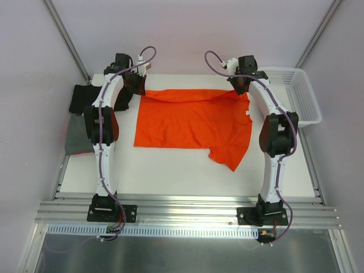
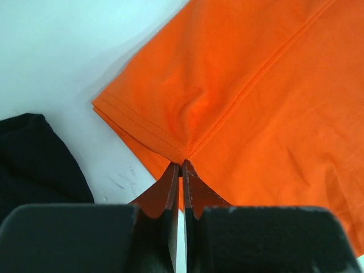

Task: Fold and stack the t-shirts
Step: Fold the flattened tshirt in 1/3 of the way

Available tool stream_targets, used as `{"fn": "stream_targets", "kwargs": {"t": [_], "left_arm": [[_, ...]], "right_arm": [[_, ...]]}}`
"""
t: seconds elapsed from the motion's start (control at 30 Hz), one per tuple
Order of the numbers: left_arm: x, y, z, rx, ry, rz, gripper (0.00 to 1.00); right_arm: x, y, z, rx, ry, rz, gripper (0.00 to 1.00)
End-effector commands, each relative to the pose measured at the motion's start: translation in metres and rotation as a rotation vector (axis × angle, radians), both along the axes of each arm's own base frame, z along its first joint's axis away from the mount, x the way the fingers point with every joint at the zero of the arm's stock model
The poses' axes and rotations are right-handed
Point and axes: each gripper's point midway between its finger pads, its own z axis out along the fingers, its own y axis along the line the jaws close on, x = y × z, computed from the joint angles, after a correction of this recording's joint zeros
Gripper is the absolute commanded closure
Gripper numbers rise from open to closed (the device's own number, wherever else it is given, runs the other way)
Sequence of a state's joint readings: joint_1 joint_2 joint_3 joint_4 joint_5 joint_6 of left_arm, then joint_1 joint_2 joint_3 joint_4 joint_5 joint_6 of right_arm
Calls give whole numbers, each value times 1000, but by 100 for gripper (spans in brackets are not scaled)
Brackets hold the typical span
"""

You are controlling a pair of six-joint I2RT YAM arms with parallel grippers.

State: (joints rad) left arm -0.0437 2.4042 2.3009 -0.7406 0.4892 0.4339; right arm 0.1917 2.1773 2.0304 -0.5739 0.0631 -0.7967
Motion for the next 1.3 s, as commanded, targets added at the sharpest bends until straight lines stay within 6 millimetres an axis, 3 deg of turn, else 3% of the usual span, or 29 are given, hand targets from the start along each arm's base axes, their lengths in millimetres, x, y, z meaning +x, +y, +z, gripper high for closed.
{"fn": "stream_targets", "kwargs": {"t": [0.0, 0.2, 0.6, 0.9, 1.27], "left_arm": [[-3, 3, 44, -23, -76, -1, 100], [-3, 3, 43, -34, -65, 11, 100], [-9, 4, 44, -30, -57, 14, 100], [-9, 3, 46, -34, -58, 19, 100], [-17, 4, 38, -35, -22, 29, 100]], "right_arm": [[-6, -22, 47, 13, -78, -29, 99], [-22, -32, 41, -1, -34, -31, 99], [-43, -20, 31, 39, 27, -9, 99], [-59, -22, 44, 42, 18, -8, 99], [-76, -17, 25, 48, 82, 27, 99]]}}
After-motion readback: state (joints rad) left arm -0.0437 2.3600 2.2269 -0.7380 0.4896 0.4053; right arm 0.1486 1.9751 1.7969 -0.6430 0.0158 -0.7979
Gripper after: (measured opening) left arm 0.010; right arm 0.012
